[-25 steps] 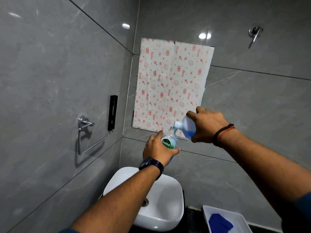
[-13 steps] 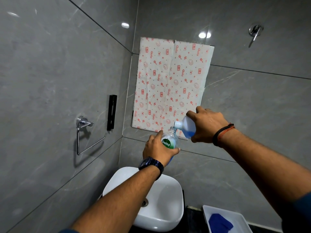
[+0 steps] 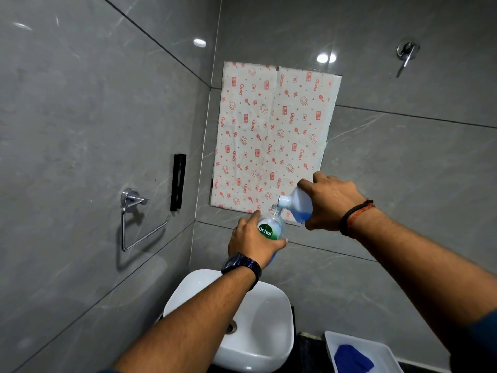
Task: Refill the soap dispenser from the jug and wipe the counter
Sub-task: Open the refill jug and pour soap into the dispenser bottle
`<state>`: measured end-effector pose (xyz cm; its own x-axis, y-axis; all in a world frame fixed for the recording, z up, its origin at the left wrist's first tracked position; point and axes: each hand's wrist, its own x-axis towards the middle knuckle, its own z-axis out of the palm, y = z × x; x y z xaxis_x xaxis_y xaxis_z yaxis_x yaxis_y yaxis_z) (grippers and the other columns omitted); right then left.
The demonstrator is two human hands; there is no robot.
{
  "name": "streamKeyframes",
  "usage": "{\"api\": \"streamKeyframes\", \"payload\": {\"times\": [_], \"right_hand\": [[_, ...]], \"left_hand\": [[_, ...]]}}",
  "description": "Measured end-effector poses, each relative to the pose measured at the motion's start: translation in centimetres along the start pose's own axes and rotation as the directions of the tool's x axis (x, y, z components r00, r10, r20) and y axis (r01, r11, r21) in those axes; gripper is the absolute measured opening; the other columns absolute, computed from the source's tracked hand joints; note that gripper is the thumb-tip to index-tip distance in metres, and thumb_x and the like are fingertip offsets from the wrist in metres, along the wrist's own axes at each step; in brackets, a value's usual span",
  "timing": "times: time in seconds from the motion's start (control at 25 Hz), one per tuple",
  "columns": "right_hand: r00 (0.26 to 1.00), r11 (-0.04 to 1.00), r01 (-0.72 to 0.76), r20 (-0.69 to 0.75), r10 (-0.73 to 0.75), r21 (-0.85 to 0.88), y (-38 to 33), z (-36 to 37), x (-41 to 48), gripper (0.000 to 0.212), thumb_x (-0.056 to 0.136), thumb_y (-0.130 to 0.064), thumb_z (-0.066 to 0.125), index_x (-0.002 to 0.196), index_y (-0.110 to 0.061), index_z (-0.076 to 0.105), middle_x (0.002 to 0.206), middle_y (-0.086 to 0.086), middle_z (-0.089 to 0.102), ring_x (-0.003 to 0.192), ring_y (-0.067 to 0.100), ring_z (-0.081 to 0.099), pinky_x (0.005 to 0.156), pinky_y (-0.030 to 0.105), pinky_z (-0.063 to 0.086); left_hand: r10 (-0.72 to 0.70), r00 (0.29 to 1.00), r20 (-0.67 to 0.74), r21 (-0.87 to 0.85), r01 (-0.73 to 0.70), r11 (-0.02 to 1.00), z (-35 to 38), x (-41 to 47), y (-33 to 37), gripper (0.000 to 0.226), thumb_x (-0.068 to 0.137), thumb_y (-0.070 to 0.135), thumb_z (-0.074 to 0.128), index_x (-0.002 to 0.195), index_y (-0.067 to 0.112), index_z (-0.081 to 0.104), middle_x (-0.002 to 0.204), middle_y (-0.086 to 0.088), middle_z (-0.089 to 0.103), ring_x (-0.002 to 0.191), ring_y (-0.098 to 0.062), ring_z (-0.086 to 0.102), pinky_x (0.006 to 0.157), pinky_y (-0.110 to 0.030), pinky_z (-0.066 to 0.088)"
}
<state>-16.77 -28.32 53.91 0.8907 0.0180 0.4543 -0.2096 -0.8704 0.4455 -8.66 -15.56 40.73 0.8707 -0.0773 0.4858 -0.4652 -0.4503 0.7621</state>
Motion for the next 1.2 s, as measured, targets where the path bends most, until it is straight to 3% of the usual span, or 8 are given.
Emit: {"api": "streamKeyframes", "payload": {"times": [0.32,1.2], "right_hand": [[1.000,1.000,0.003,0.001,-0.003,0.008,0.08,0.24,-0.03,0.080,0.058,-0.047,0.078,0.124,-0.028,0.037,0.110,0.004,0.053,0.088,0.022,0.052,0.063,0.035,0.051],[1.000,1.000,-0.004,0.004,0.004,0.017,0.26,0.27,-0.04,0.082,0.058,-0.048,0.078,0.125,-0.028,0.037,0.111,0.005,0.053,0.090,0.023,0.053,0.066,0.037,0.053]], "left_hand": [[0.011,1.000,-0.009,-0.005,-0.011,1.000,0.06,-0.09,-0.01,0.086,0.050,0.065,0.074,0.124,0.036,0.042,0.109,0.002,0.054,0.092,-0.019,0.053,0.067,-0.029,0.047],[0.010,1.000,-0.005,0.006,-0.010,1.000,0.21,0.05,0.08,0.086,0.050,0.066,0.074,0.124,0.035,0.042,0.111,0.000,0.055,0.095,-0.021,0.056,0.070,-0.032,0.051]]}}
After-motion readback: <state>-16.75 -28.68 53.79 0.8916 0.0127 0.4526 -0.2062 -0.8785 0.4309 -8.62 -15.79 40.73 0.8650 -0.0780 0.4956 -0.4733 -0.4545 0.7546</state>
